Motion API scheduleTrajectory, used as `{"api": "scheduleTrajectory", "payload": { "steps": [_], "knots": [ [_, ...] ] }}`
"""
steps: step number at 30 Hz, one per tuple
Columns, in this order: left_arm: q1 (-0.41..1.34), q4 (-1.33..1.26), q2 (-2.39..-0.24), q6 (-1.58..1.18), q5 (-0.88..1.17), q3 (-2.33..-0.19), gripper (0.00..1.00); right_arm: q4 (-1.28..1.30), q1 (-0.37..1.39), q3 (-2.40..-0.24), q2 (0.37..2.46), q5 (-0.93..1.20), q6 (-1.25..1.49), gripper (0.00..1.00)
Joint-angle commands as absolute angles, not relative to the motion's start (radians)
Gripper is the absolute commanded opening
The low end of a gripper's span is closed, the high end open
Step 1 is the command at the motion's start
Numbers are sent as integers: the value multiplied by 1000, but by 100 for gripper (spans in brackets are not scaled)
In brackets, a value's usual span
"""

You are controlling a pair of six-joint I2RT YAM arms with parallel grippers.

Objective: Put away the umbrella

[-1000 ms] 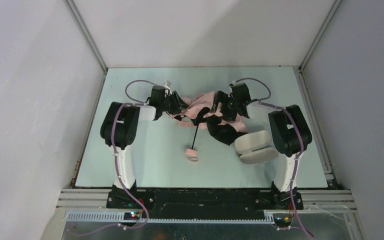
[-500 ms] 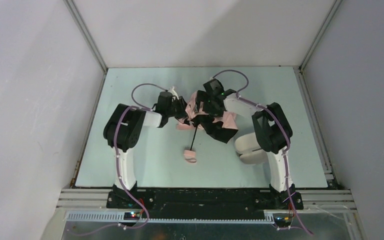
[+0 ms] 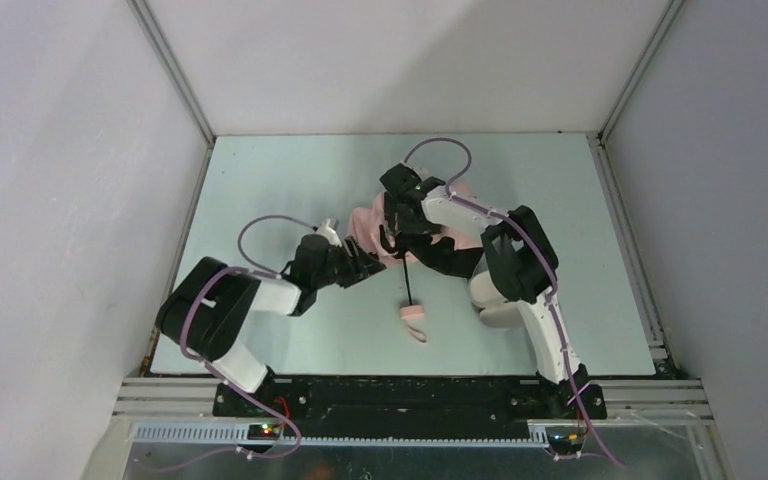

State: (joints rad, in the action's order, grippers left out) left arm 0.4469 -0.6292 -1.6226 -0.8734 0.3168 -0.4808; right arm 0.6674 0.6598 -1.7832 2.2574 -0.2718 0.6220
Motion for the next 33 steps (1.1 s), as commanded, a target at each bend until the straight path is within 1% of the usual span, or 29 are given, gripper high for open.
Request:
{"api": "scheduleTrajectory", "payload": {
  "steps": [1,5,7,8,10,12,13,15,18,21,24,26,30,33],
  "knots": [
    [445,-731,-1531,-934,260,-397,60,725,679,-1752,2277,-304,552,85],
    [445,-660,-1430,-895,198,-368,63,634,712,-1614,2213,-272,537,71],
    [445,-596,-1363,-866,156,-365,65,600,718,-1567,2175,-248,530,69],
    [445,-543,-1312,-844,129,-368,67,590,721,-1550,2150,-236,525,69],
    [444,-444,-1245,-808,99,-401,72,585,727,-1537,2109,-234,518,71],
    [444,-350,-1190,-773,70,-437,76,588,732,-1536,2064,-229,514,83],
    [444,-308,-1166,-755,61,-448,78,590,733,-1540,2031,-217,511,91],
    [442,-253,-1148,-734,35,-479,81,601,735,-1552,1991,-204,506,98],
    [440,-206,-1149,-716,36,-529,84,636,732,-1580,1943,-200,495,99],
    [441,-172,-1160,-696,34,-570,84,655,713,-1584,1875,-165,489,99],
    [440,-134,-1176,-675,20,-634,84,643,683,-1554,1812,-106,484,99],
    [441,-101,-1193,-659,8,-678,84,622,652,-1513,1732,-69,474,99],
    [440,-59,-1229,-640,11,-757,85,575,535,-1406,1622,34,456,99],
    [439,-27,-1274,-620,32,-818,85,543,396,-1355,1582,122,443,99]
  ]
}}
